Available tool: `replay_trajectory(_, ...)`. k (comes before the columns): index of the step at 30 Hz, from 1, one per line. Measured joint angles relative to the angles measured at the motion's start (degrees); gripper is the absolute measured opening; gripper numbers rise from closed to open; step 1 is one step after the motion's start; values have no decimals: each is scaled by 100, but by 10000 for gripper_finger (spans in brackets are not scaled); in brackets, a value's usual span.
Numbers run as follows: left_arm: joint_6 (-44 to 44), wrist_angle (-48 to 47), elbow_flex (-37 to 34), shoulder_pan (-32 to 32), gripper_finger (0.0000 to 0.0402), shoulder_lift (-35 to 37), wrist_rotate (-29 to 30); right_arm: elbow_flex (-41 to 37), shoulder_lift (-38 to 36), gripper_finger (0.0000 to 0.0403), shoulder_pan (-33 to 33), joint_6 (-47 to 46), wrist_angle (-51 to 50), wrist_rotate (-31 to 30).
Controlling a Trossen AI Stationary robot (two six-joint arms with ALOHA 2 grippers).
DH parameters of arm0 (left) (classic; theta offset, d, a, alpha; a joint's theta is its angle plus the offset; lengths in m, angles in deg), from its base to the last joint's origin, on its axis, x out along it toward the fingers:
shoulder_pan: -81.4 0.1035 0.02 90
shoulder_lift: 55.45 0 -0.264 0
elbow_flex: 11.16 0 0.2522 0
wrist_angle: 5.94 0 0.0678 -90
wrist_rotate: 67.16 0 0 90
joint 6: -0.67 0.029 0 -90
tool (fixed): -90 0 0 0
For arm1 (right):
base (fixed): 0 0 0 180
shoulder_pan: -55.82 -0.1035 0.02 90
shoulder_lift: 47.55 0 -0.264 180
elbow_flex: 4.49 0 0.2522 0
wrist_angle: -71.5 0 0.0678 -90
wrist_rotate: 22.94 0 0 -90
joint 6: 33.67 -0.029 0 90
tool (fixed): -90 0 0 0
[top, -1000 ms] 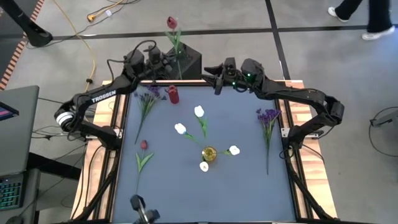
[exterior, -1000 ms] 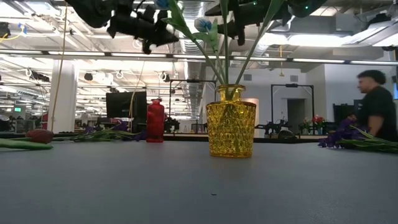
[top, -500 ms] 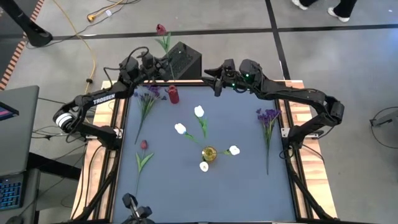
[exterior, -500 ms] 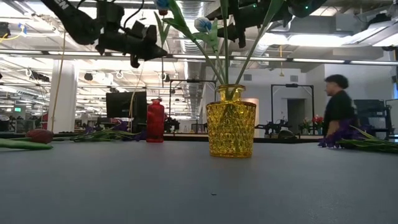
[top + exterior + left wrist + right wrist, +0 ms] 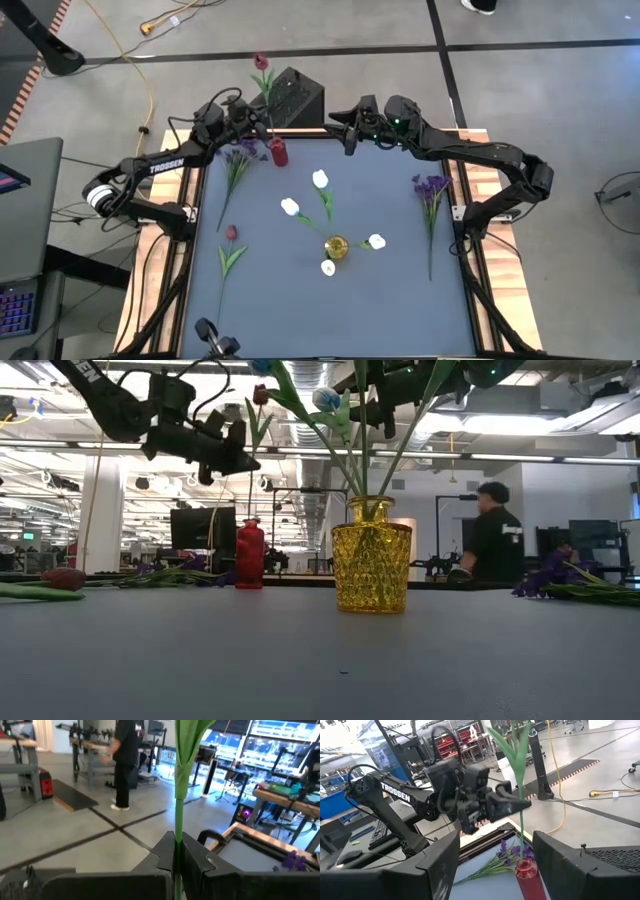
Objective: Sort flowers into vase by color
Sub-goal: Put the red flower into the red vase
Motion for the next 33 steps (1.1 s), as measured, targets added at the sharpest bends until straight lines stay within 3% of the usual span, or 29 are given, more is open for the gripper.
replay_trajectory(10,144,337,-211,-15,0,-17,15,0,0,276,0,-19,-48,-17)
replay_trajectory(20,361,680,-222,-444,0,-581,182,0,0,276,0,-19,-48,-17)
replay_trajectory(33,461,214,-222,-446,13,-564,317,0,0,276,0,-14,-66,-11)
